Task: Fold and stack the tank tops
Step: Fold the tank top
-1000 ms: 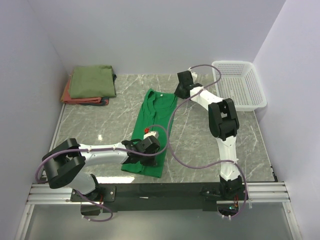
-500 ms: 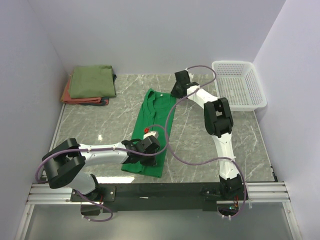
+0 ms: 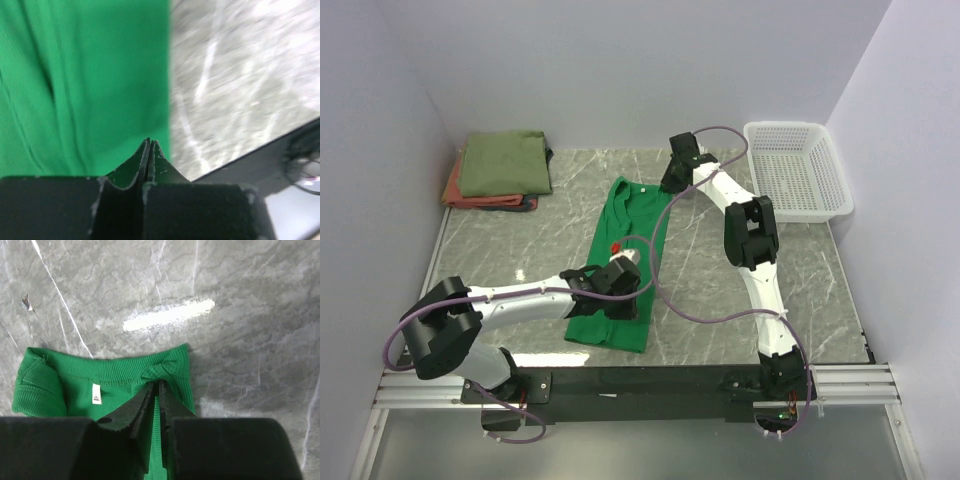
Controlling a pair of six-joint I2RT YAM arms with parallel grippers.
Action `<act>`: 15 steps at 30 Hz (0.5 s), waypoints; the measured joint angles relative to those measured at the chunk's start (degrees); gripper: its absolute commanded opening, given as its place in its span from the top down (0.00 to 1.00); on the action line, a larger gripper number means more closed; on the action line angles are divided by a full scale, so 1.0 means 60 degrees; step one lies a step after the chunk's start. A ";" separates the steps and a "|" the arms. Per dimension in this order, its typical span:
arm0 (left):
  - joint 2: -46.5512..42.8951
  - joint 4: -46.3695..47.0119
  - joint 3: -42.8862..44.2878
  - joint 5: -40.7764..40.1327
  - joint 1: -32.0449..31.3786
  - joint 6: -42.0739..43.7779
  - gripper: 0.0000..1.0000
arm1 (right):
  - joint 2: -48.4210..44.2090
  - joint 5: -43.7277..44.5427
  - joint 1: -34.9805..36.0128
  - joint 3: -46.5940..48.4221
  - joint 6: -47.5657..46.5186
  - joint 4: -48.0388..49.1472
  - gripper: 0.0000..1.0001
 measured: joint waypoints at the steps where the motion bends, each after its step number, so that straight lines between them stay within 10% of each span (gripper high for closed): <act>1: 0.0000 -0.0029 0.0189 0.0040 0.0066 0.0040 0.96 | 0.0113 -0.0084 -0.0022 0.0244 -0.0036 -0.0193 0.82; 15: 0.0776 -0.0211 0.3177 0.0823 0.3067 0.0557 0.91 | 0.0933 -0.1188 -0.0688 0.1792 -0.0517 -0.0576 0.68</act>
